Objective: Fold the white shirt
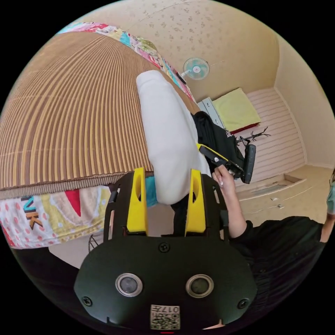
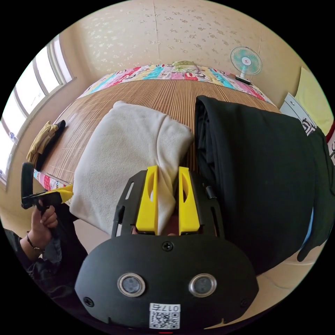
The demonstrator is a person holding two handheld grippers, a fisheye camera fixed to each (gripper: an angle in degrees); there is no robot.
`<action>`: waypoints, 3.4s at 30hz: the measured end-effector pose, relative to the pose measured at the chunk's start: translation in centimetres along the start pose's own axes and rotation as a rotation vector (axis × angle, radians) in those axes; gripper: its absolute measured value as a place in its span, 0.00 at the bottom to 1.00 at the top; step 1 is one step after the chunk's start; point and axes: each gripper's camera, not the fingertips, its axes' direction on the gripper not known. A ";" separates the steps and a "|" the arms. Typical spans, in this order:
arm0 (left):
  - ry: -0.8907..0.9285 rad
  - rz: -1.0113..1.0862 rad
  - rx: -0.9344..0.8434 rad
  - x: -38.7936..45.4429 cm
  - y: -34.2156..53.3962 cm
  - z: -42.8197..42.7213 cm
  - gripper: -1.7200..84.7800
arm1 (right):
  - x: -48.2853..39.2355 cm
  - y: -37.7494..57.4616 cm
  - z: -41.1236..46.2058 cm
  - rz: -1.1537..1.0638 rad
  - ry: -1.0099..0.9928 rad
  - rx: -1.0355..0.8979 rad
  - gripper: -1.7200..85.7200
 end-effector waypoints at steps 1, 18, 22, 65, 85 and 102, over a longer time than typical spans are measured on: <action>0.021 -0.001 -0.024 -0.1 -0.8 0.1 0.20 | 0.0 -0.2 0.0 0.006 -0.007 -0.003 0.13; 0.075 0.040 -0.119 2.0 1.0 -8.2 0.11 | -3.0 1.6 -5.9 -0.179 -0.050 0.009 0.10; 0.083 0.018 -0.127 0.1 2.2 -11.8 0.12 | -6.7 1.4 -7.6 -0.315 0.123 0.031 0.10; 0.161 0.037 -0.159 13.2 -5.0 -7.0 0.20 | 36.6 -4.3 0.3 0.295 -1.086 -0.254 0.16; 0.021 0.150 0.281 35.4 -4.7 -15.2 0.15 | 32.6 -9.7 -4.6 -0.175 -1.178 -0.011 0.11; -0.719 -0.140 0.653 44.8 -2.9 -44.4 0.14 | -9.9 -18.2 14.8 -0.427 -1.045 0.055 0.12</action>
